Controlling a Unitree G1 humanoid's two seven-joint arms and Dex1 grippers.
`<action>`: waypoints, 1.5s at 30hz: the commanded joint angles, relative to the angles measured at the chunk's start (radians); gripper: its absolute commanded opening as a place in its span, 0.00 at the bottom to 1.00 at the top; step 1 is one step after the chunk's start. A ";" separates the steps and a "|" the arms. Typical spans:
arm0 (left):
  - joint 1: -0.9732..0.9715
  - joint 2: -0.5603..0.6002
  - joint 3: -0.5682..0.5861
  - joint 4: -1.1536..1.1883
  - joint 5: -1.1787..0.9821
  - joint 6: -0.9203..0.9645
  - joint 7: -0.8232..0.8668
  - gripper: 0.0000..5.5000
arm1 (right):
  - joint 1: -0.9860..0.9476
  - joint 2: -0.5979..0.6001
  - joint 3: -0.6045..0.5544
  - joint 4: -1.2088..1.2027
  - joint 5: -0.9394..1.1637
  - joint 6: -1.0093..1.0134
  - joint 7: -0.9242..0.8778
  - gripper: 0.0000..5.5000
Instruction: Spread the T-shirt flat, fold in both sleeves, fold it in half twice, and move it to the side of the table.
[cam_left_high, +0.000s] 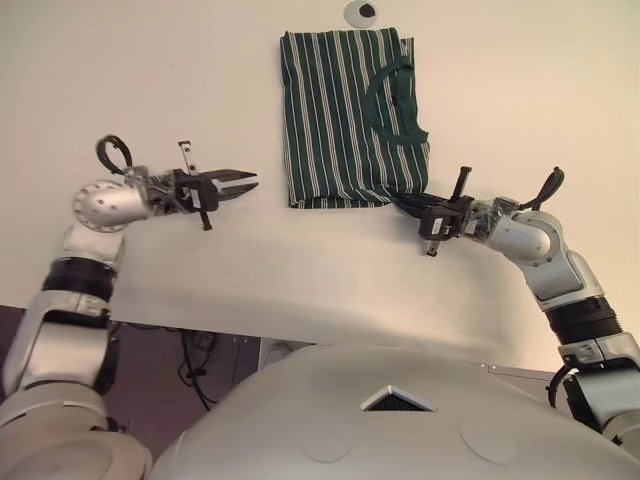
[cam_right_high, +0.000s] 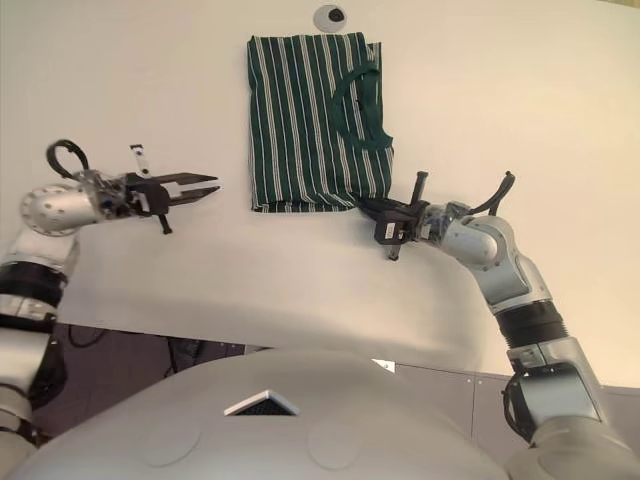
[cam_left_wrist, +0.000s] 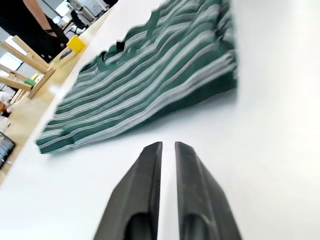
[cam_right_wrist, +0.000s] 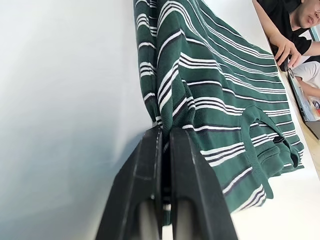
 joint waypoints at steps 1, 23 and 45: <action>0.078 0.119 0.053 -0.450 0.003 0.220 0.001 0.22 | 0.022 -0.005 0.014 0.002 -0.025 0.052 0.003 0.00; 0.034 -0.110 -0.120 -0.237 0.529 0.225 0.209 0.35 | 0.025 -0.007 0.055 -0.025 -0.019 0.081 0.019 0.00; 0.198 0.054 -0.128 -0.662 -0.142 0.764 -0.172 0.00 | 0.094 -0.282 -0.086 -0.542 0.711 0.673 0.442 0.00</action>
